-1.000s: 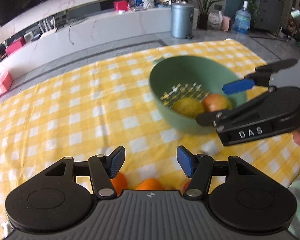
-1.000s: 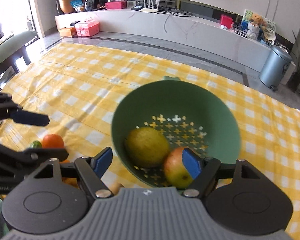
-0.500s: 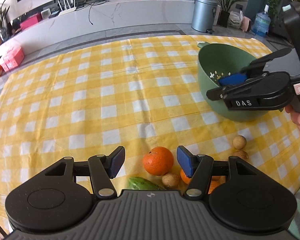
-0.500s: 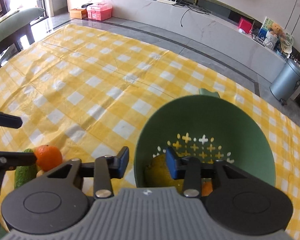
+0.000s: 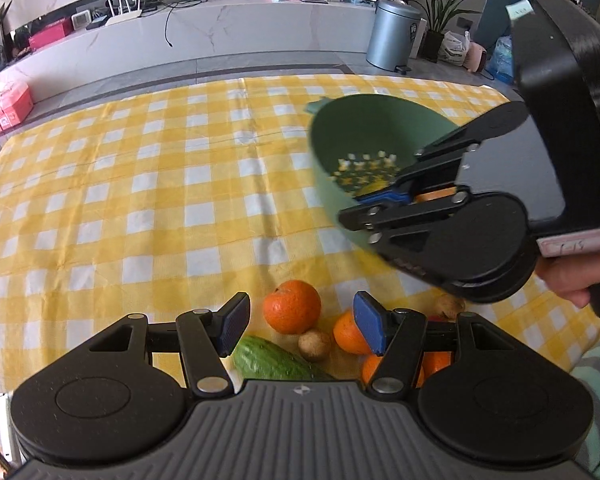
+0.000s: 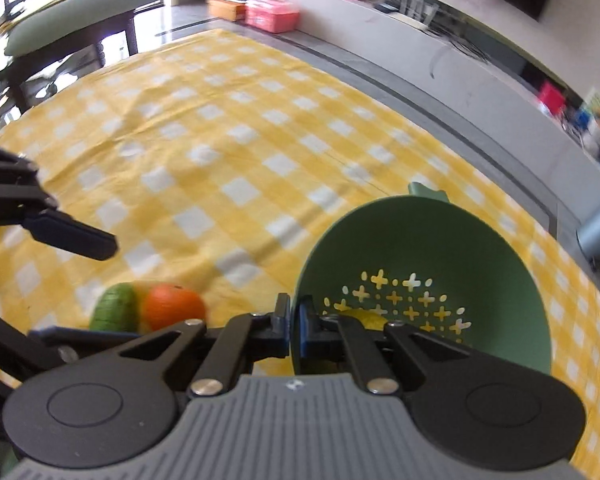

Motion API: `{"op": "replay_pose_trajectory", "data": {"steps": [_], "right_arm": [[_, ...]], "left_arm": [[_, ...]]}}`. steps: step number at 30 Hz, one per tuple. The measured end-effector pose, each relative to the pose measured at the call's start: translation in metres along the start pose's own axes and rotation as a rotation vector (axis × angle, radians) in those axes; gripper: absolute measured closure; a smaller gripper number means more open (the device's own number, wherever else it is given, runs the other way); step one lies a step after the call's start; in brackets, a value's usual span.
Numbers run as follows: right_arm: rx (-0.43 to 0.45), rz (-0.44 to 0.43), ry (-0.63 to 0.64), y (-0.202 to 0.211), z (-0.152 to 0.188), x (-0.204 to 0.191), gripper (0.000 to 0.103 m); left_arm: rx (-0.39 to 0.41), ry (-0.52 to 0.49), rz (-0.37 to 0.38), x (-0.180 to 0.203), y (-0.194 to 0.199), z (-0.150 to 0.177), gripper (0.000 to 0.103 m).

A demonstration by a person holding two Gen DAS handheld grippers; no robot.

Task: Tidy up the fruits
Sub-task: 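Withdraw both open tools from the colander back toward the oranges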

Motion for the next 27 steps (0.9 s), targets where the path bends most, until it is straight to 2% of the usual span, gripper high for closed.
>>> {"op": "replay_pose_trajectory", "data": {"steps": [6,13,15,21,23,25,27], "right_arm": [[0.024,-0.022,-0.014,0.012,-0.010,-0.006,0.103],[0.066,-0.001,-0.031,0.043,-0.008,-0.011,0.093],[0.069,0.016,-0.056,0.053,0.000,-0.010,0.086],[0.125,0.059,-0.120,0.087,0.034,-0.005,0.083],[0.151,0.058,-0.164,0.099,0.047,-0.002,0.079],[0.182,0.058,-0.209,0.109,0.060,0.001,0.069],[0.205,0.064,-0.244,0.115,0.074,0.003,0.069]], "left_arm": [[-0.003,-0.038,-0.001,0.005,0.006,0.006,0.033],[0.033,-0.059,0.031,0.022,0.018,0.009,0.033],[0.046,-0.060,0.041,0.027,0.022,0.010,0.033],[0.102,-0.078,0.048,0.039,0.029,0.013,0.033],[0.117,-0.078,0.060,0.044,0.030,0.014,0.033],[0.131,-0.078,0.076,0.048,0.030,0.016,0.033],[0.143,-0.087,0.084,0.053,0.029,0.017,0.033]]}}
Point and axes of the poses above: each gripper's, at about its wrist camera, not at the fingertips, and y roughly against the way its jaws point, x to its right, z to its underside, the point moved 10 cm from there along -y, roughly the way its jaws point, and after that the axes turned 6 degrees about -x, right-handed, at the moved point
